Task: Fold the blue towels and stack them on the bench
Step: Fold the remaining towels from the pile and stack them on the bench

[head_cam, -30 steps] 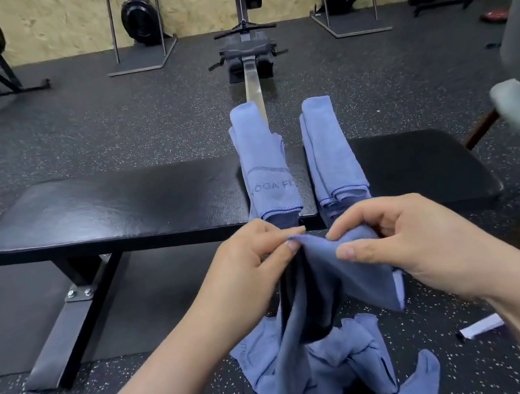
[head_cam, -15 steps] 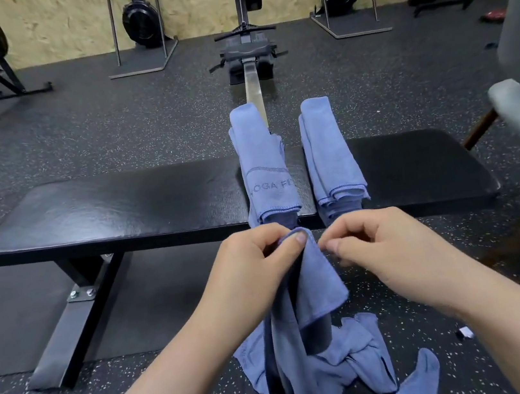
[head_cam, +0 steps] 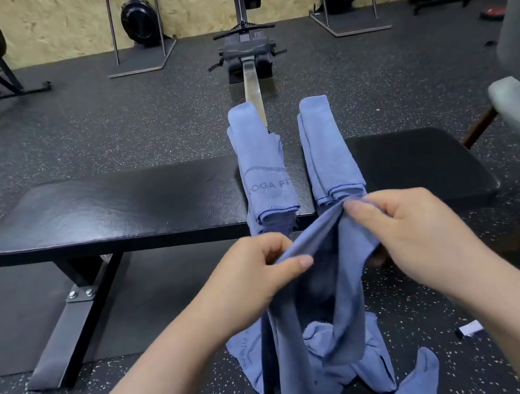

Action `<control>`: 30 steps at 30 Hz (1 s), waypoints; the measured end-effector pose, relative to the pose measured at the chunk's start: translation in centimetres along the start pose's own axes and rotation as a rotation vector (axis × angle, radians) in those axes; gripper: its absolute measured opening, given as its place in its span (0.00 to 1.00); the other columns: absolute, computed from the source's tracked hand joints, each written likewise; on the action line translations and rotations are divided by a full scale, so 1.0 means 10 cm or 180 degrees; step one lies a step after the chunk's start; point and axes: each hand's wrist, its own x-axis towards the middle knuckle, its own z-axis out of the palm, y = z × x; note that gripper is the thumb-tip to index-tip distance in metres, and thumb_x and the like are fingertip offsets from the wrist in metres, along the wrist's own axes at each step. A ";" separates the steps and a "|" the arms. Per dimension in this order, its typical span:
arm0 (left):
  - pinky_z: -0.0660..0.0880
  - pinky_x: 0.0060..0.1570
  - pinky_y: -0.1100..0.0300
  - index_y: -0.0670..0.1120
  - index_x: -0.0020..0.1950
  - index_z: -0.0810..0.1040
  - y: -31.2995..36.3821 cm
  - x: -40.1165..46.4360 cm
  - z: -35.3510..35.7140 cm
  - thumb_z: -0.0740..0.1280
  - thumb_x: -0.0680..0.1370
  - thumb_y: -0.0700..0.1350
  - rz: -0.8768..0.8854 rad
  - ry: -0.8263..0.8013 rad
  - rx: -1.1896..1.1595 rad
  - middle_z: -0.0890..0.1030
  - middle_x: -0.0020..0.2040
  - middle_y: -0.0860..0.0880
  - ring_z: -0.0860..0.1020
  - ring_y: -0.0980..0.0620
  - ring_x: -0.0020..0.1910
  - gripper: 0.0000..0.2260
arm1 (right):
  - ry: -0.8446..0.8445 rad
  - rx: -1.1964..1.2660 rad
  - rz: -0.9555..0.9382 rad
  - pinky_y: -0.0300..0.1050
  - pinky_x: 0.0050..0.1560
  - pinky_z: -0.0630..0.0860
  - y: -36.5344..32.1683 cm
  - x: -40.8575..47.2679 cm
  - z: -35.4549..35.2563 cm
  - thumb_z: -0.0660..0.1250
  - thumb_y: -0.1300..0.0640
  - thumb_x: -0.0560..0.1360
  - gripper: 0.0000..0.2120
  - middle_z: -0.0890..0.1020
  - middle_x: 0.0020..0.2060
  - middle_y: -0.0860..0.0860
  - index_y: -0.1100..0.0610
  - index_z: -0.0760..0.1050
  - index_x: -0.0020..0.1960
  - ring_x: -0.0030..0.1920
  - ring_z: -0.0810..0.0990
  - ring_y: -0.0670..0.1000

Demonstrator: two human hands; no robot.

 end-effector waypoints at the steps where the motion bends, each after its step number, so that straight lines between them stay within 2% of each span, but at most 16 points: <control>1: 0.64 0.37 0.56 0.42 0.40 0.75 -0.05 -0.01 0.00 0.72 0.77 0.53 -0.0085 -0.0164 0.0191 0.71 0.32 0.55 0.67 0.56 0.33 0.15 | 0.0252 0.0203 0.0020 0.39 0.26 0.67 0.00 0.00 -0.02 0.64 0.50 0.82 0.24 0.69 0.25 0.50 0.66 0.70 0.35 0.23 0.69 0.43; 3: 0.65 0.38 0.56 0.41 0.41 0.74 -0.16 -0.02 -0.03 0.72 0.75 0.55 -0.0285 -0.0404 0.0380 0.71 0.33 0.53 0.67 0.55 0.34 0.18 | 0.0754 0.0630 0.0037 0.36 0.26 0.67 0.03 0.03 -0.06 0.64 0.52 0.83 0.22 0.73 0.22 0.46 0.63 0.75 0.34 0.23 0.69 0.43; 5: 0.64 0.37 0.56 0.41 0.40 0.74 -0.22 -0.04 -0.06 0.73 0.74 0.56 -0.0467 -0.0448 0.0573 0.71 0.33 0.52 0.67 0.55 0.33 0.19 | 0.1068 0.1063 0.0148 0.41 0.30 0.70 0.12 0.07 -0.12 0.64 0.53 0.83 0.19 0.75 0.23 0.48 0.61 0.79 0.36 0.25 0.72 0.46; 8: 0.58 0.30 0.60 0.45 0.33 0.67 -0.21 -0.09 -0.10 0.73 0.76 0.55 -0.0475 -0.0031 0.0722 0.64 0.29 0.55 0.62 0.56 0.29 0.21 | 0.1113 0.1028 0.0264 0.47 0.32 0.70 0.24 0.11 -0.19 0.65 0.54 0.83 0.13 0.77 0.25 0.48 0.56 0.83 0.43 0.26 0.73 0.49; 10: 0.58 0.29 0.61 0.47 0.32 0.65 -0.16 -0.12 -0.11 0.73 0.76 0.55 -0.0339 0.0357 0.0580 0.64 0.28 0.56 0.61 0.57 0.28 0.22 | 0.0901 0.0849 0.0242 0.45 0.32 0.71 0.25 0.10 -0.18 0.66 0.57 0.82 0.08 0.79 0.27 0.46 0.50 0.84 0.55 0.25 0.73 0.47; 12: 0.59 0.28 0.63 0.44 0.33 0.69 -0.10 -0.13 -0.09 0.73 0.75 0.54 -0.0210 0.0721 0.0254 0.65 0.28 0.56 0.62 0.58 0.28 0.21 | 0.0512 0.0590 0.0186 0.41 0.31 0.72 0.22 0.08 -0.13 0.67 0.58 0.81 0.14 0.78 0.24 0.47 0.47 0.79 0.65 0.24 0.73 0.46; 14: 0.61 0.29 0.64 0.43 0.34 0.71 -0.04 -0.11 -0.06 0.72 0.76 0.54 -0.0073 0.0999 0.0030 0.67 0.27 0.57 0.64 0.58 0.29 0.19 | 0.0100 0.0402 0.0128 0.37 0.28 0.71 0.14 0.04 -0.05 0.67 0.58 0.81 0.17 0.75 0.23 0.48 0.45 0.76 0.68 0.23 0.73 0.45; 17: 0.63 0.31 0.64 0.47 0.31 0.68 0.08 -0.07 -0.01 0.68 0.80 0.53 0.0155 0.1117 -0.0064 0.67 0.27 0.57 0.64 0.59 0.29 0.20 | -0.0636 0.0287 0.0028 0.40 0.31 0.73 0.03 -0.03 0.09 0.67 0.55 0.81 0.20 0.73 0.25 0.48 0.40 0.73 0.70 0.24 0.74 0.46; 19: 0.62 0.31 0.63 0.48 0.31 0.69 0.14 -0.04 0.04 0.68 0.80 0.52 0.0266 0.1104 -0.0186 0.67 0.26 0.57 0.64 0.59 0.29 0.20 | -0.1125 0.0293 -0.0053 0.43 0.34 0.75 -0.02 -0.07 0.19 0.67 0.54 0.81 0.19 0.72 0.25 0.46 0.37 0.73 0.68 0.26 0.74 0.46; 21: 0.63 0.31 0.62 0.47 0.32 0.71 0.20 -0.01 0.09 0.71 0.78 0.52 0.0335 0.1055 -0.0317 0.68 0.27 0.57 0.64 0.58 0.28 0.18 | -0.1371 0.0330 -0.0193 0.45 0.33 0.75 -0.05 -0.11 0.27 0.67 0.54 0.81 0.12 0.71 0.25 0.46 0.40 0.77 0.60 0.26 0.73 0.46; 23: 0.63 0.30 0.62 0.46 0.33 0.72 0.24 0.00 0.13 0.72 0.77 0.52 0.0400 0.1004 -0.0394 0.69 0.27 0.56 0.64 0.58 0.28 0.17 | -0.1294 0.0389 -0.0217 0.45 0.32 0.74 -0.08 -0.11 0.32 0.66 0.55 0.81 0.05 0.75 0.29 0.51 0.45 0.78 0.52 0.26 0.73 0.47; 26: 0.61 0.29 0.63 0.47 0.35 0.73 0.26 0.03 0.16 0.73 0.76 0.53 0.0486 0.0937 -0.0447 0.68 0.27 0.55 0.63 0.57 0.28 0.15 | -0.0975 0.0588 -0.0062 0.46 0.32 0.71 -0.07 -0.08 0.32 0.66 0.55 0.80 0.05 0.80 0.35 0.61 0.48 0.79 0.48 0.27 0.73 0.47; 30: 0.61 0.29 0.63 0.49 0.38 0.73 0.18 0.04 0.13 0.72 0.78 0.53 0.0291 0.0471 -0.0565 0.68 0.28 0.56 0.63 0.57 0.28 0.13 | -0.0694 0.0947 0.0089 0.48 0.35 0.73 -0.02 -0.06 0.29 0.66 0.59 0.81 0.09 0.77 0.29 0.54 0.49 0.81 0.46 0.28 0.73 0.49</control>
